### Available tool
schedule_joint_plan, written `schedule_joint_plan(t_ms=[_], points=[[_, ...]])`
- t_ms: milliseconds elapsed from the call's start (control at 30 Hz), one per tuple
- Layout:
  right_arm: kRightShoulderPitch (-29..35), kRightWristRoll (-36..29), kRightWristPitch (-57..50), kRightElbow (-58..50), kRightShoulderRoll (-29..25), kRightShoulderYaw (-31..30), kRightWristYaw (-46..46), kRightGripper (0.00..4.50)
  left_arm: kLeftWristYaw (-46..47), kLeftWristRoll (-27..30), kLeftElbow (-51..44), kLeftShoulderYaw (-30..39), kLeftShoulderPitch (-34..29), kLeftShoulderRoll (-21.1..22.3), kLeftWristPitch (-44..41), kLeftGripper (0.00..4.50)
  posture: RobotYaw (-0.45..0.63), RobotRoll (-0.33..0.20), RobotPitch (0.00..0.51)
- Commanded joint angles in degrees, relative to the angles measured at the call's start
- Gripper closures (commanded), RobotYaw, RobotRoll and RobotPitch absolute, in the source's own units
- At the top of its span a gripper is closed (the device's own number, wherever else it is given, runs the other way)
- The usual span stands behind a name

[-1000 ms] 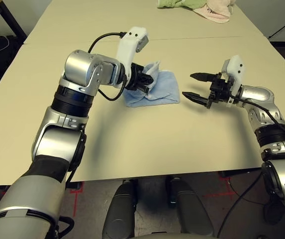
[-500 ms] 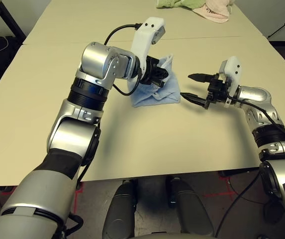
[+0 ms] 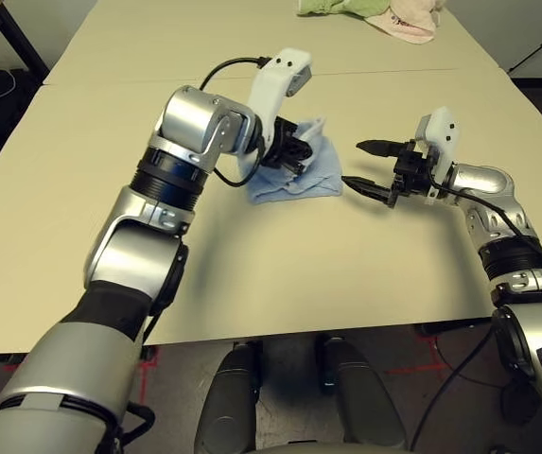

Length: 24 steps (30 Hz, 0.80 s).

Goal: Fold the towel and set it aside.

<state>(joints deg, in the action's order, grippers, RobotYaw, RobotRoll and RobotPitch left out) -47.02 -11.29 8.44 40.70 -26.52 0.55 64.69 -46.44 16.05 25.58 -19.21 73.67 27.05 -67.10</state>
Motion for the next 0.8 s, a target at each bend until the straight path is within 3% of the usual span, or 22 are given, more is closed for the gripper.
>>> schedule_joint_plan(t_ms=[33,333,800], points=[[0.29,0.23,0.29,-0.01,0.14,-0.37,0.33,0.0,-2.76,-0.09,-3.09,-1.51,1.16,1.33,-1.93,4.47,0.07,0.0,0.171],[0.13,0.31,0.38,0.23,0.38,-0.33,0.38,0.0,-2.7,1.61,-9.54,1.03,2.69,3.12,-9.43,4.47,0.07,0.0,0.172],[0.26,0.25,0.26,-0.04,0.21,-0.32,0.57,0.0,4.91,0.48,-2.02,6.17,3.82,-7.43,-5.78,4.47,0.06,0.0,0.166]])
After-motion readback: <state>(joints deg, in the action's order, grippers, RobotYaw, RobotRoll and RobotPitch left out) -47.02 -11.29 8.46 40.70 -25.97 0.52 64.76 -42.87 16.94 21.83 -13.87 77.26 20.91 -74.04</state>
